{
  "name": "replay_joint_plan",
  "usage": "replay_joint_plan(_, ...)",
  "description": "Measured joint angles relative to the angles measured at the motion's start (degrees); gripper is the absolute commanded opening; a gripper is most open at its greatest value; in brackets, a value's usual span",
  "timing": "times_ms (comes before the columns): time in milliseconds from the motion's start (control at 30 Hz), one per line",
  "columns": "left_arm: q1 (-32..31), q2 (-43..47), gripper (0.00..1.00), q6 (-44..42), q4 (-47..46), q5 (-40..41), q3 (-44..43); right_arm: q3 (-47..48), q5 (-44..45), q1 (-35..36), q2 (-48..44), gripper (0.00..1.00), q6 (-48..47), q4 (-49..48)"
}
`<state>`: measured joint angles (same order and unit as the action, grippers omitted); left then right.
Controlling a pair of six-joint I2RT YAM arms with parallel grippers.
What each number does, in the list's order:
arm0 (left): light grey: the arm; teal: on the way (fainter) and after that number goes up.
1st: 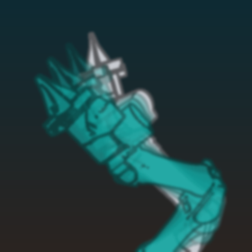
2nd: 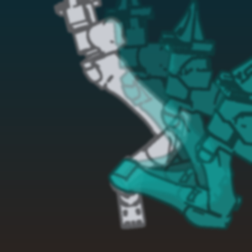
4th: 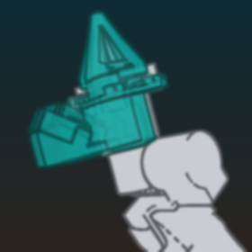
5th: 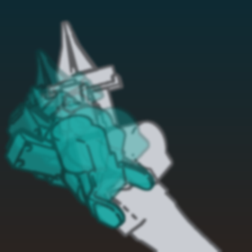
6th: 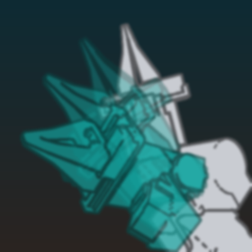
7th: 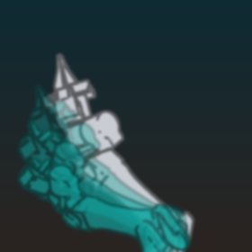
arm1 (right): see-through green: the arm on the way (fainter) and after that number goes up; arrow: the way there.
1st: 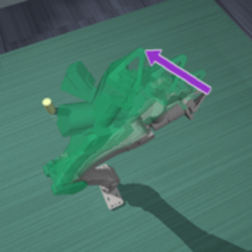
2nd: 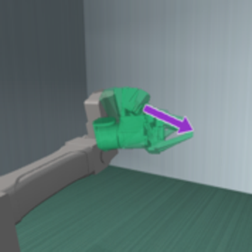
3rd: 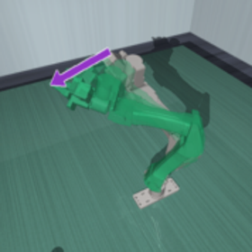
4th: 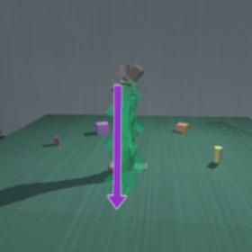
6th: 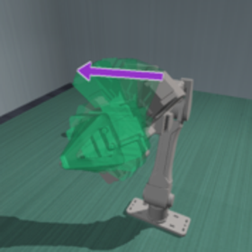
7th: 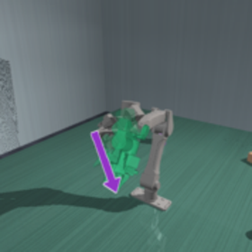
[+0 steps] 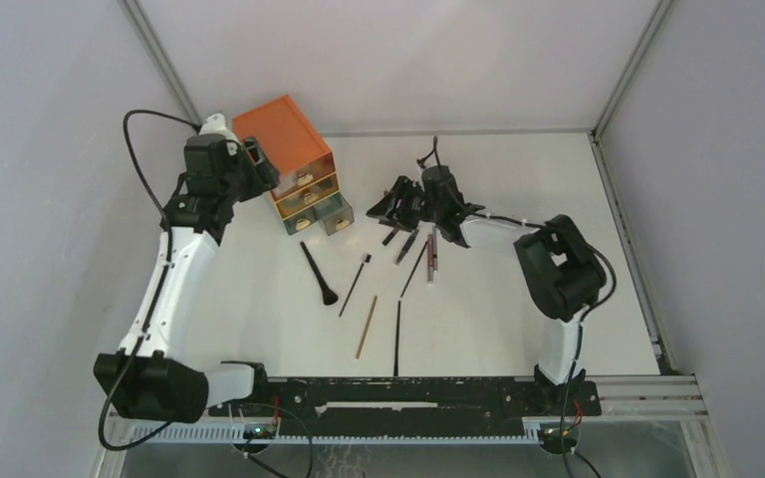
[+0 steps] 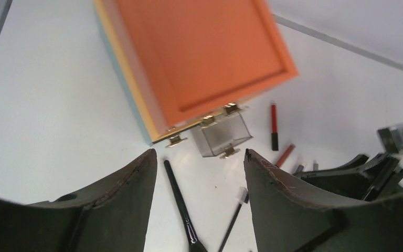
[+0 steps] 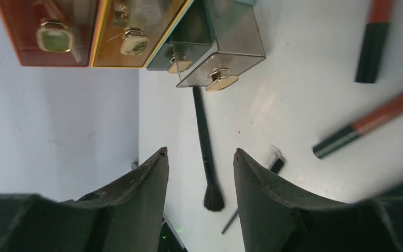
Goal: Organize the makeup
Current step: Open the drawer in the storage box.
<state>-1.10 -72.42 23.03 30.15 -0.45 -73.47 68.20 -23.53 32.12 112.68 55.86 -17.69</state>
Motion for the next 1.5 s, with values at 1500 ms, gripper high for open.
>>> replay_joint_plan(1500, -27.6, -40.8, 0.64, -19.6, 1.5, 16.0, -14.3, -26.9, 20.0, -19.8, -51.0, 0.72, -19.5, 36.0)
